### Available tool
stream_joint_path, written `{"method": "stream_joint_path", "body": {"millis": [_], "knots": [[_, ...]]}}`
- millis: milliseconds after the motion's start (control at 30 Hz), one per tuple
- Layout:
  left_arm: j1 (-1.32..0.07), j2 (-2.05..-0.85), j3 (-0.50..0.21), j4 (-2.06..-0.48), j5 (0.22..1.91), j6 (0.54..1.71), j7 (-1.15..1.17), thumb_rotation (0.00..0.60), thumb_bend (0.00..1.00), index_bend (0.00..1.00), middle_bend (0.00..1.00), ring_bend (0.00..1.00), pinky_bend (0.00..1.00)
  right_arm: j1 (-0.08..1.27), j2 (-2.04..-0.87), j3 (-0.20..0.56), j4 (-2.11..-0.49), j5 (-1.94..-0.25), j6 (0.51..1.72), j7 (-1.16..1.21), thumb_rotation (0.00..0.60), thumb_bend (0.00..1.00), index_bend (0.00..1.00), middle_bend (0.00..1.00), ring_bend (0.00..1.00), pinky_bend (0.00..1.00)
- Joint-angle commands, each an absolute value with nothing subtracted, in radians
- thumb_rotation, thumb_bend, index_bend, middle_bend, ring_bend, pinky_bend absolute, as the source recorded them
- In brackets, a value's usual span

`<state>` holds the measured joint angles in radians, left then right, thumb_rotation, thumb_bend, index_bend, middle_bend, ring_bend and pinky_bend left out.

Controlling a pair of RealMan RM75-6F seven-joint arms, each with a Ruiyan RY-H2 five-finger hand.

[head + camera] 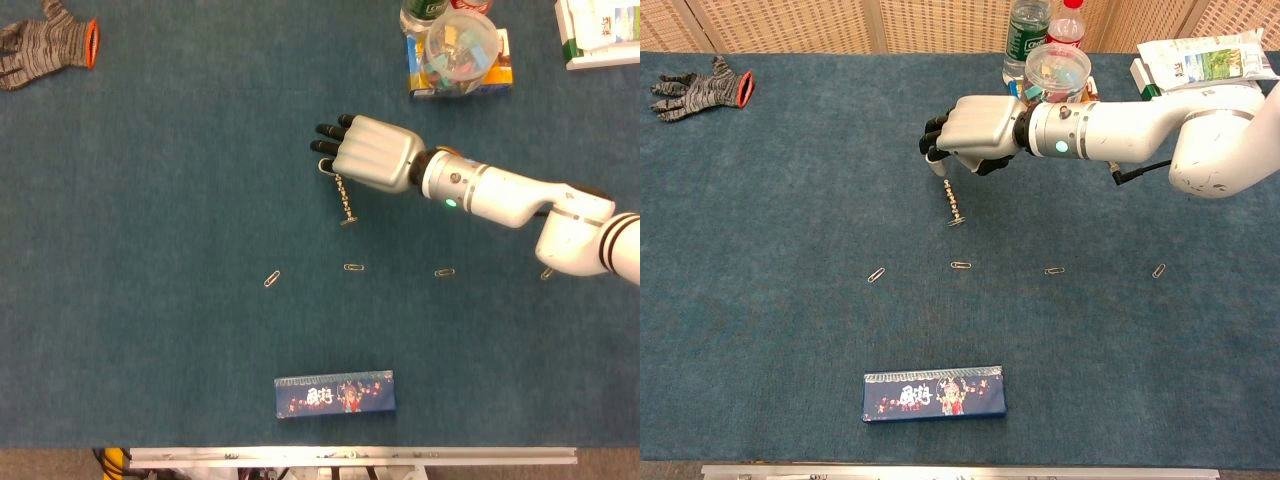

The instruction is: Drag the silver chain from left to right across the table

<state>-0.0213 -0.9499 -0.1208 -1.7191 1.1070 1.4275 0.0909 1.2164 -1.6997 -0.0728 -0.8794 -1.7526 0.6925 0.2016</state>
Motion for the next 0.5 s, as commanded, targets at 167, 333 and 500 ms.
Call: {"method": "stream_joint_path", "body": {"millis": [167, 333, 500], "knots": [[-0.024, -0.953, -0.125, -1.709, 1.085, 1.41, 0.09, 0.6, 0.12, 0.5, 0.18, 0.05, 0.01, 1.229, -1.737, -0.103, -0.811, -1.773, 0.711, 0.269, 0.6, 1.0, 0.36, 0.17, 0.1, 0.24], [-0.024, -0.954, -0.129, -1.705, 1.077, 1.406, 0.088, 0.6, 0.12, 0.51, 0.18, 0.05, 0.01, 1.234, -1.76, -0.116, -0.771, -1.779, 0.722, 0.305, 0.6, 1.0, 0.36, 0.17, 0.1, 0.24], [-0.025, -0.953, -0.13, -1.7, 1.071, 1.396, 0.082, 0.6, 0.12, 0.51, 0.18, 0.05, 0.01, 1.241, -1.783, -0.128, -0.728, -1.785, 0.727, 0.337, 0.6, 1.0, 0.36, 0.17, 0.1, 0.24]]}}
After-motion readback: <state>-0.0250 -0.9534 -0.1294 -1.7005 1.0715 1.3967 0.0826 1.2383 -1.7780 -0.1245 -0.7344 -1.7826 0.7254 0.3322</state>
